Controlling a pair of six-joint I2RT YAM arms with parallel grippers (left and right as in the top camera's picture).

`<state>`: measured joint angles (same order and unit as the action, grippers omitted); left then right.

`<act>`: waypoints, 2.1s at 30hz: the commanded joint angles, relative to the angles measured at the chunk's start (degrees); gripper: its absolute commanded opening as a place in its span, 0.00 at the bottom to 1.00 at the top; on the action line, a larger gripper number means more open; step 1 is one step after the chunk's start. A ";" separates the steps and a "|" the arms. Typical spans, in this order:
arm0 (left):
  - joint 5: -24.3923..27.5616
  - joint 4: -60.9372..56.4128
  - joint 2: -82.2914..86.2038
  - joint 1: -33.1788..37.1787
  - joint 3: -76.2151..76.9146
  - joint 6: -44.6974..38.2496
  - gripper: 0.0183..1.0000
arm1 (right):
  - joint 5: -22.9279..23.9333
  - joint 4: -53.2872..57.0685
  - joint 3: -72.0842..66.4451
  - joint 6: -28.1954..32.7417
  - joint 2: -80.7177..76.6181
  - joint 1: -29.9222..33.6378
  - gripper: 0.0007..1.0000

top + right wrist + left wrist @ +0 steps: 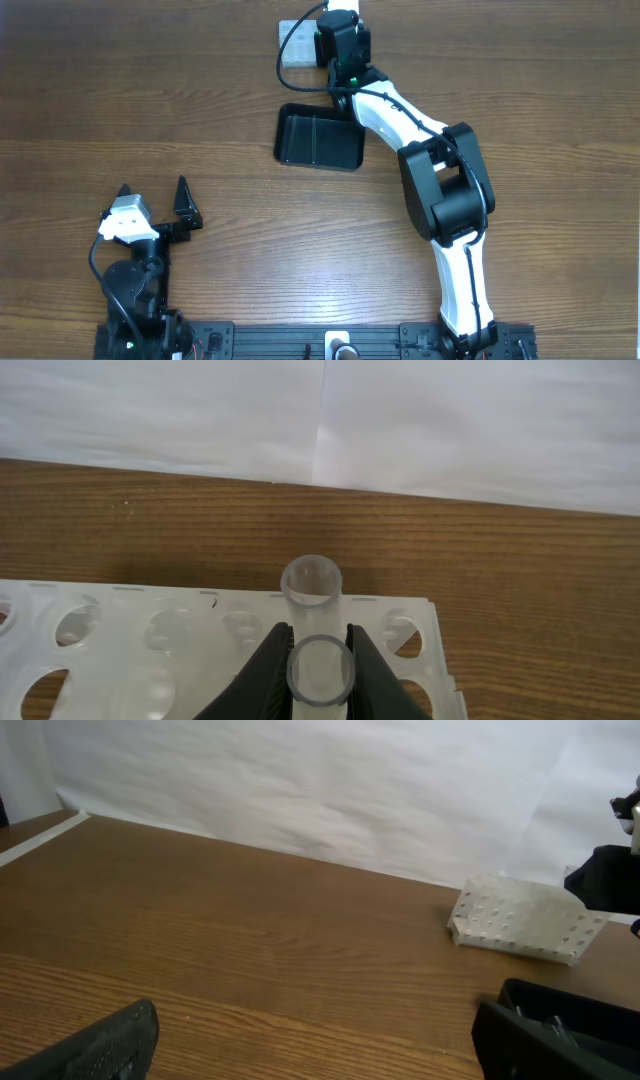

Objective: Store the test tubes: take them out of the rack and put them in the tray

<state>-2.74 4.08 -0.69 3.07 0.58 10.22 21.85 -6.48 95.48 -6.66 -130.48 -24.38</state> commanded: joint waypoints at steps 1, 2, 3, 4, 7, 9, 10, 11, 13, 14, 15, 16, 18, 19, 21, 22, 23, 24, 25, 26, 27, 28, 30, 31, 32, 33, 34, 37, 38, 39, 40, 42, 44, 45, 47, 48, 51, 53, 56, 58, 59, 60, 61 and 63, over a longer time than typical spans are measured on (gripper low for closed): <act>0.76 0.04 0.37 0.15 -0.24 -0.83 1.00 | 0.57 0.07 1.38 0.09 -0.92 0.00 0.16; 0.76 0.04 0.37 0.15 -0.24 -0.83 1.00 | 0.57 0.07 1.38 0.09 -0.92 0.02 0.18; 0.76 0.04 0.37 0.15 -0.24 -0.83 1.00 | 0.57 0.11 1.38 0.09 -0.92 0.04 0.22; 0.76 0.04 0.37 0.15 -0.24 -0.83 1.00 | 0.57 0.28 1.38 0.09 -0.92 0.07 0.31; 0.76 0.04 0.37 0.15 -0.24 -0.83 1.00 | 0.55 1.11 1.38 0.07 -0.92 0.09 0.36; 0.76 0.04 0.37 0.15 -0.24 -0.83 1.00 | 0.55 1.81 1.38 0.07 -0.92 0.09 0.37; 0.76 0.04 0.37 0.15 -0.24 -0.83 1.00 | 0.55 2.01 1.38 0.07 -1.05 0.09 0.37; 0.76 0.04 0.37 0.15 -0.24 -0.83 1.00 | 0.55 1.99 1.38 0.07 -1.11 0.09 0.37; 0.76 0.04 0.37 0.15 -0.24 -0.83 1.00 | 0.55 1.95 1.38 0.07 -1.25 0.09 0.37; 0.76 0.04 0.37 0.15 -0.24 -0.83 1.00 | 0.55 1.92 1.38 0.07 -1.29 0.09 0.37; 0.76 0.04 0.37 0.15 -0.24 -0.83 1.00 | 0.52 1.86 1.38 0.07 -1.33 0.09 0.37; 0.76 0.04 0.37 0.15 -0.24 -0.83 1.00 | 0.55 1.75 1.38 0.07 -1.36 0.09 0.36; 0.76 0.04 0.37 0.15 -0.24 -0.83 1.00 | 0.55 1.70 1.38 0.07 -1.36 0.09 0.30; 0.76 0.04 0.37 0.15 -0.24 -0.83 1.00 | 0.55 1.68 1.38 0.07 -1.36 0.09 0.28; 0.76 0.04 0.37 0.15 -0.24 -0.83 1.00 | 0.55 1.70 1.38 0.09 -1.36 0.09 0.23; 0.76 0.04 0.37 0.15 -0.24 -0.83 1.00 | 0.55 1.70 1.38 0.07 -1.36 0.09 0.21; 0.76 0.04 0.37 0.15 -0.24 -0.83 1.00 | 0.55 1.64 1.38 0.09 -1.36 0.09 0.19; 0.76 0.04 0.37 0.15 -0.24 -0.83 1.00 | 0.55 1.53 1.38 0.09 -1.36 0.09 0.16; 0.76 0.02 0.37 0.15 -0.24 -0.83 1.00 | 0.55 1.49 1.38 0.09 -1.36 0.09 0.16; 0.76 0.04 0.37 0.15 -0.24 -0.83 1.00 | 0.55 1.49 1.38 0.09 -1.36 0.07 0.15; 0.76 0.04 0.37 0.15 -0.24 -0.83 1.00 | 0.55 1.46 1.38 0.09 -1.36 0.04 0.15; 0.76 0.04 0.37 0.15 -0.24 -0.83 1.00 | 0.55 1.49 1.38 0.09 -1.36 -0.04 0.12; 0.76 0.04 0.37 0.15 -0.24 -0.83 1.00 | 0.55 1.42 1.38 0.09 -1.36 -0.07 0.11; 0.76 0.04 0.37 0.15 -0.24 -0.83 1.00 | 0.55 1.31 1.38 0.09 -1.36 -0.07 0.09; 0.76 0.04 0.37 0.15 -0.24 -0.83 1.00 | 0.55 1.27 1.38 0.09 -1.36 -0.07 0.08; 0.76 0.04 0.37 0.15 -0.24 -0.83 1.00 | 0.57 1.09 1.38 0.09 -1.36 -0.07 0.07; 0.76 0.04 0.37 0.15 -0.24 -0.83 1.00 | 0.57 1.01 1.38 0.09 -1.36 -0.07 0.07; 0.76 0.04 0.37 0.15 -0.24 -0.83 1.00 | 0.57 0.31 1.40 0.28 -1.33 -0.04 0.07; 0.76 0.04 0.37 0.15 -0.24 -0.83 1.00 | 0.55 -0.07 1.40 0.76 -1.33 -0.07 0.07; 0.76 0.04 0.37 0.15 -0.24 -0.83 1.00 | 0.55 -0.33 1.42 1.29 -1.33 -0.07 0.07; 0.76 0.04 0.37 0.15 -0.24 -0.83 1.00 | 0.57 -0.42 1.51 1.66 -1.33 -0.09 0.07; 0.76 0.04 0.37 0.15 -0.24 -0.83 1.00 | 0.57 -0.39 1.64 2.45 -1.31 -0.09 0.07; 0.76 0.04 0.37 0.15 -0.24 -0.83 1.00 | 0.57 -0.37 1.88 3.08 -1.31 -0.09 0.07; 0.76 0.04 0.37 0.15 -0.24 -0.83 1.00 | 0.59 -0.37 1.97 3.10 -1.22 -0.09 0.06; 0.76 0.04 0.37 0.15 -0.24 -0.83 1.00 | 0.55 -0.39 2.01 3.08 -0.96 -0.09 0.07; 0.76 0.04 0.37 0.15 -0.24 -0.83 1.00 | 0.55 -0.39 2.03 3.08 -0.66 -0.09 0.06; 0.76 0.04 0.37 0.15 -0.24 -0.83 1.00 | 0.57 -0.37 2.03 3.10 -0.07 -0.09 0.06; 0.76 0.04 0.37 0.15 -0.24 -0.83 1.00 | 0.55 -0.15 2.03 3.10 0.48 -0.09 0.07; 0.76 0.04 0.37 0.15 -0.24 -0.83 1.00 | 0.55 -0.13 2.03 3.10 1.29 -0.09 0.06; 0.76 0.04 0.37 0.15 -0.24 -0.83 1.00 | 0.55 -0.15 2.03 3.10 1.84 -0.11 0.06; 0.76 0.04 0.37 0.15 -0.24 -0.83 1.00 | 0.55 -0.13 2.03 3.10 2.14 -0.11 0.06; 0.76 0.04 0.37 0.15 -0.24 -0.83 1.00 | 0.55 -0.09 2.03 3.08 2.45 -0.11 0.05; 0.76 0.04 0.37 0.15 -0.24 -0.83 1.00 | 0.55 -0.09 2.03 3.10 2.71 -0.11 0.05; 0.76 0.04 0.37 0.15 -0.24 -0.83 1.00 | 0.55 -0.02 2.03 3.10 3.37 -0.11 0.05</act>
<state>-2.74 4.08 -0.69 3.07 0.58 10.22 21.82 -6.46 95.79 -3.99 -130.54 -24.38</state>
